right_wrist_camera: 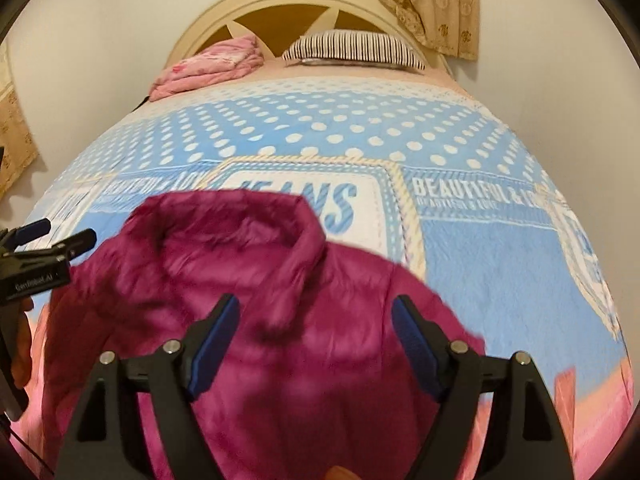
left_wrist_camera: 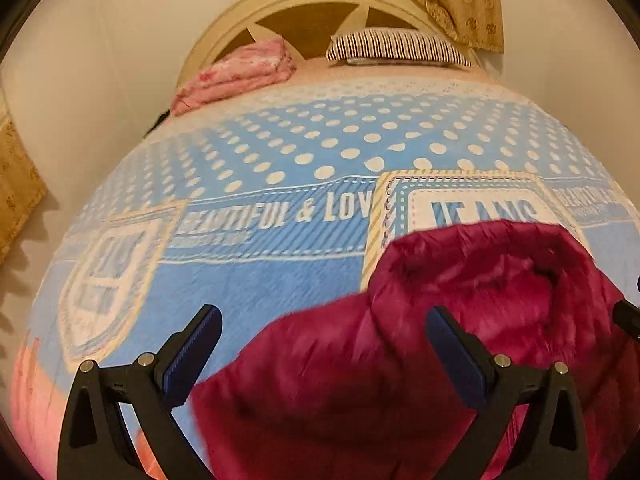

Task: Fold large clothes
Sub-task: 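Grasp the jacket hem with both tools and lift it toward the collar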

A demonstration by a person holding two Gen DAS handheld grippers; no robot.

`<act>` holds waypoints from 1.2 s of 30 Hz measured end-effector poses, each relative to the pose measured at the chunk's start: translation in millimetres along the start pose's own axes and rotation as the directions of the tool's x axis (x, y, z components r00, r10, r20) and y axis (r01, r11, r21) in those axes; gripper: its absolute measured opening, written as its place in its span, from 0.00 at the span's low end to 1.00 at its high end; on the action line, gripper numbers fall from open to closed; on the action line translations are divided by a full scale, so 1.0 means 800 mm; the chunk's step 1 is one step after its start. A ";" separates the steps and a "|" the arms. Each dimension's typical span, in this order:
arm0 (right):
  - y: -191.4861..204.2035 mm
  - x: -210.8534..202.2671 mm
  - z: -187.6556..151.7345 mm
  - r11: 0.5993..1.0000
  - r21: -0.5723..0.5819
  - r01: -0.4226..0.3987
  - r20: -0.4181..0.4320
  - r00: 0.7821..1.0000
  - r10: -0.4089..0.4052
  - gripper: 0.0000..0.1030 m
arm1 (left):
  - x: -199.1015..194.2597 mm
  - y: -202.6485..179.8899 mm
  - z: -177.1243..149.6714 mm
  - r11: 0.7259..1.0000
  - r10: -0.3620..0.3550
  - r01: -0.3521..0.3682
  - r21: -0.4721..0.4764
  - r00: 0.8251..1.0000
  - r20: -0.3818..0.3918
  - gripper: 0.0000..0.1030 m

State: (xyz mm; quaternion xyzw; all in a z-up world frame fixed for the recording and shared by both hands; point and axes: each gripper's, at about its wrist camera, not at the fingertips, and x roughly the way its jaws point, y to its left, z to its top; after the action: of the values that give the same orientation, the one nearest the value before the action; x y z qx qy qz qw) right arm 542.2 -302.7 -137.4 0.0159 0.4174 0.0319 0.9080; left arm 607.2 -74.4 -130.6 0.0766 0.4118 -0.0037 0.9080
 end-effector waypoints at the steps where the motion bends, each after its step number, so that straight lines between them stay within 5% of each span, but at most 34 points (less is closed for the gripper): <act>1: -0.001 0.012 0.008 1.000 -0.006 0.005 -0.007 1.000 -0.005 0.79 | 0.011 -0.004 0.005 1.000 0.000 0.000 -0.003 1.000 -0.011 0.99; 5: -0.001 0.054 0.035 1.000 -0.028 0.010 -0.032 0.999 -0.010 0.78 | 0.045 -0.022 0.015 1.000 -0.003 0.003 0.010 0.999 -0.033 0.98; 6: 0.000 0.063 0.040 0.999 -0.038 0.009 -0.041 0.999 -0.011 0.78 | 0.051 -0.027 0.015 1.000 0.002 -0.002 0.019 1.000 -0.029 0.90; 7: 0.000 0.071 0.043 0.999 -0.050 0.013 -0.050 0.999 -0.015 0.75 | 0.053 -0.031 0.015 1.000 -0.004 0.004 0.026 1.000 -0.028 0.78; 9: 0.003 0.085 0.045 0.997 -0.079 0.022 -0.080 0.996 -0.028 0.61 | 0.060 -0.036 0.013 0.998 -0.051 0.054 0.040 0.996 -0.068 0.09; 11: 0.001 0.085 0.044 0.995 -0.093 0.037 -0.068 0.997 -0.043 0.31 | 0.054 -0.034 0.010 0.997 -0.064 0.066 0.029 0.996 -0.063 0.09; 14: 0.002 0.066 0.033 0.991 -0.124 0.042 -0.019 0.999 -0.045 0.18 | 0.024 -0.030 0.006 0.997 -0.063 0.062 0.044 0.998 0.018 0.09; 21: -0.003 0.040 -0.003 0.977 -0.195 0.088 0.050 0.996 -0.080 0.12 | -0.002 -0.028 -0.031 0.993 -0.088 0.085 0.082 0.996 0.024 0.09; 36: 0.001 0.066 -0.051 0.951 -0.264 0.158 0.016 0.987 -0.160 0.10 | 0.011 -0.028 -0.087 0.992 -0.073 0.076 0.103 0.997 -0.026 0.13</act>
State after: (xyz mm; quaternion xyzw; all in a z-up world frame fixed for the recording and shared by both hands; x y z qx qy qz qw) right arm 545.5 -298.2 -204.2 -0.1391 0.4116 0.0142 0.9006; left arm 559.8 -86.3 -185.3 0.1082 0.4237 -0.0580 0.8975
